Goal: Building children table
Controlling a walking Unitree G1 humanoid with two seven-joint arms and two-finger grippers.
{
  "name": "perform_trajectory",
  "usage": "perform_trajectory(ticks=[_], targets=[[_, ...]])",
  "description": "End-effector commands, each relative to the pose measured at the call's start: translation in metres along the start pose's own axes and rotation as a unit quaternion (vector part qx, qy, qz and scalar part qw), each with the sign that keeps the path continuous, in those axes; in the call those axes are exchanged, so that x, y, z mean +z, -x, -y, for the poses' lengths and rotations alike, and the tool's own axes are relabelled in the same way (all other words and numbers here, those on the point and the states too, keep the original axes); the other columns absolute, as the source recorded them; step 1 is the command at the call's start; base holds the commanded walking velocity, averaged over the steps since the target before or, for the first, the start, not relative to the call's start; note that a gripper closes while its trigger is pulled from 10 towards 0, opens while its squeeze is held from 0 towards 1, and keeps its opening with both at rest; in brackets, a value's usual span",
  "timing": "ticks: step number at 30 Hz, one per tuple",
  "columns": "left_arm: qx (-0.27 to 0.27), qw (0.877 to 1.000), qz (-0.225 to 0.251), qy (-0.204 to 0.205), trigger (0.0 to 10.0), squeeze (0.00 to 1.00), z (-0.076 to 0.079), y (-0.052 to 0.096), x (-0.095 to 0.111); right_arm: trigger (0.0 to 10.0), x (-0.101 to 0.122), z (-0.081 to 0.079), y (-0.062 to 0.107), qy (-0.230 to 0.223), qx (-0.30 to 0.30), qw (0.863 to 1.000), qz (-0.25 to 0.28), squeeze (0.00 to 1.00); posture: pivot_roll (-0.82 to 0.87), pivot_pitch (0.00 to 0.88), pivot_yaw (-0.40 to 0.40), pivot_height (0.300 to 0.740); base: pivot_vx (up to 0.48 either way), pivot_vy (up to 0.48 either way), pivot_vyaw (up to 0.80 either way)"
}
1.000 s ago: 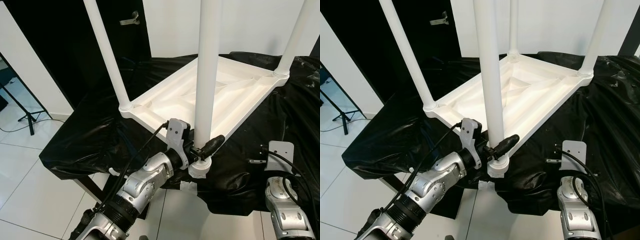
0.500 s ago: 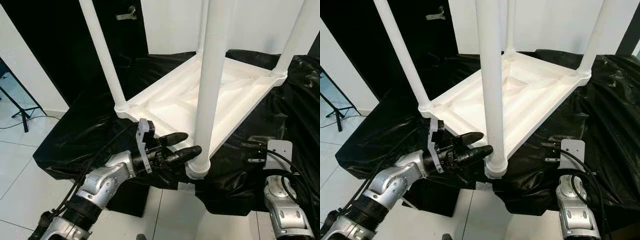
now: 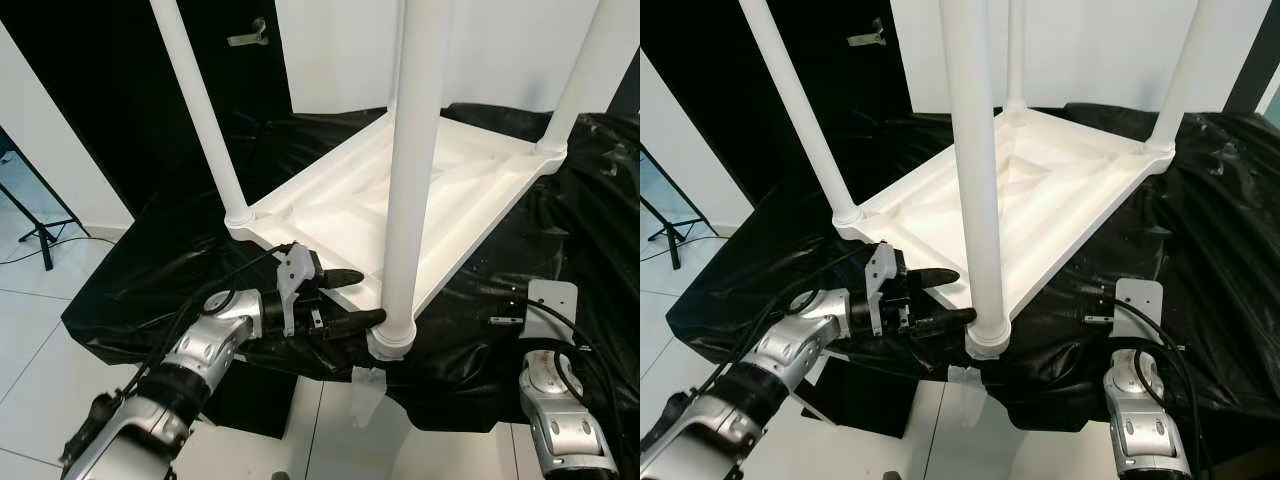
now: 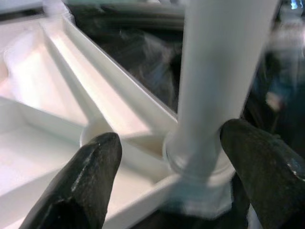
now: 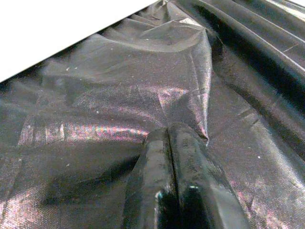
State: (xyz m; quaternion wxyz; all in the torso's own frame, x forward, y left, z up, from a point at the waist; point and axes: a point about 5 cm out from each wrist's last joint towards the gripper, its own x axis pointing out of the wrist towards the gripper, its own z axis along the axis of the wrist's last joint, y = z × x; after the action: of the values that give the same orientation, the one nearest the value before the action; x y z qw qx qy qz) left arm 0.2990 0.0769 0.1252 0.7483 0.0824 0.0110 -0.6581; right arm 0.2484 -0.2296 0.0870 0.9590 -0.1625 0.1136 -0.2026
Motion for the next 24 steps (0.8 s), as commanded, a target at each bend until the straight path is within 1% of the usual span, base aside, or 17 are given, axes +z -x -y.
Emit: perform_trajectory(ticks=[1, 3, 5, 6, 8, 9, 11, 12, 14, 15, 17, 18, 20, 21, 22, 23, 24], targets=[[0.0, 0.999, -0.034, -0.024, 10.0, 0.0, -0.004, 0.001, -0.005, 10.0, -0.021, -0.006, 0.006, 0.003, 0.012, 0.999, -0.053, 0.0, -0.03, 0.0, 0.114, 0.74, 0.0, 0.0, 0.0], [-0.004, 0.999, -0.038, -0.031, 10.0, 0.0, -0.007, 0.0, -0.006, 10.0, -0.022, -0.006, 0.007, 0.003, 0.011, 0.999, -0.053, 0.0, -0.03, 0.0, 0.114, 0.74, 0.0, 0.0, 0.0], [-0.026, 0.996, -0.066, -0.048, 10.0, 0.0, -0.009, 0.001, -0.011, 10.0, -0.022, -0.005, 0.007, 0.002, 0.009, 0.998, -0.054, 0.0, -0.04, 0.0, 0.119, 0.74, 0.0, 0.0, 0.0], [-0.026, 0.996, -0.066, -0.048, 10.0, 0.0, -0.009, 0.001, -0.011, 10.0, -0.022, -0.005, 0.007, 0.002, 0.009, 0.998, -0.054, 0.0, -0.04, 0.0, 0.119, 0.74, 0.0, 0.0, 0.0], [-0.044, 0.992, -0.105, -0.059, 10.0, 0.0, -0.011, 0.004, -0.019, 10.0, -0.023, -0.004, 0.008, -0.001, 0.004, 0.998, -0.056, 0.0, -0.05, 0.0, 0.127, 0.74, 0.0, 0.0, 0.0], [-0.044, 0.992, -0.105, -0.059, 10.0, 0.0, -0.011, 0.004, -0.019, 10.0, -0.023, -0.004, 0.008, -0.001, 0.004, 0.998, -0.056, 0.0, -0.05, 0.0, 0.127, 0.74, 0.0, 0.0, 0.0], [-0.055, 0.988, -0.129, -0.069, 10.0, 0.0, -0.012, 0.004, -0.024, 10.0, -0.023, -0.004, 0.009, -0.003, 0.002, 0.998, -0.057, 0.0, -0.06, 0.0, 0.13, 0.74, 0.0, 0.0, 0.0], [-0.055, 0.988, -0.129, -0.069, 10.0, 0.0, -0.012, 0.004, -0.024, 10.0, -0.023, -0.004, 0.009, -0.003, 0.002, 0.998, -0.057, 0.0, -0.06, 0.0, 0.13, 0.74, 0.0, 0.0, 0.0], [-0.069, 0.977, -0.181, -0.094, 10.0, 0.0, -0.013, 0.002, -0.031, 10.0, -0.023, -0.005, 0.01, -0.006, 0.0, 0.998, -0.057, 0.0, -0.06, 0.0, 0.132, 0.74, 0.0, 0.0, 0.0], [-0.069, 0.977, -0.181, -0.094, 10.0, 0.0, -0.013, 0.002, -0.031, 10.0, -0.023, -0.005, 0.01, -0.006, 0.0, 0.998, -0.057, 0.0, -0.06, 0.0, 0.132, 0.74, 0.0, 0.0, 0.0], [-0.06, 0.964, -0.23, -0.117, 10.0, 0.0, -0.017, 0.0, -0.037, 10.0, -0.021, -0.005, 0.01, -0.01, 0.0, 0.998, -0.056, 0.0, -0.07, 0.0, 0.139, 0.74, 0.0, 0.0, 0.0], [-0.06, 0.964, -0.23, -0.117, 10.0, 0.0, -0.017, 0.0, -0.037, 10.0, -0.021, -0.005, 0.01, -0.01, 0.0, 0.998, -0.056, 0.0, -0.07, 0.0, 0.139, 0.74, 0.0, 0.0, 0.0], [-0.07, 0.952, -0.272, -0.12, 10.0, 0.0, -0.018, -0.001, -0.043, 10.0, -0.02, -0.006, 0.01, -0.013, -0.001, 0.998, -0.055, 0.0, -0.07, 0.0, 0.142, 0.74, 0.0, 0.0, 0.0], [-0.085, 0.948, -0.286, -0.111, 9.7, 0.0, -0.016, -0.001, -0.045, 10.0, -0.019, -0.006, 0.01, -0.016, -0.002, 0.998, -0.054, 0.0, -0.07, 0.0, 0.146, 0.74, 0.0, 0.0, 0.0], [-0.085, 0.948, -0.286, -0.111, 9.7, 0.0, -0.016, -0.001, -0.045, 10.0, -0.019, -0.006, 0.01, -0.016, -0.002, 0.998, -0.054, 0.0, -0.07, 0.0, 0.146, 0.74, 0.0, 0.0, 0.0], [-0.1, 0.946, -0.291, -0.102, 5.8, 0.0, -0.015, -0.002, -0.047, 10.0, -0.018, -0.006, 0.01, -0.017, -0.003, 0.998, -0.053, 0.0, -0.07, 0.0, 0.148, 0.74, 0.0, 0.0, 0.0], [-0.1, 0.946, -0.291, -0.102, 5.8, 0.0, -0.015, -0.002, -0.047, 10.0, -0.018, -0.006, 0.01, -0.017, -0.003, 0.998, -0.053, 0.0, -0.07, 0.0, 0.148, 0.74, 0.0, 0.0, 0.0]])
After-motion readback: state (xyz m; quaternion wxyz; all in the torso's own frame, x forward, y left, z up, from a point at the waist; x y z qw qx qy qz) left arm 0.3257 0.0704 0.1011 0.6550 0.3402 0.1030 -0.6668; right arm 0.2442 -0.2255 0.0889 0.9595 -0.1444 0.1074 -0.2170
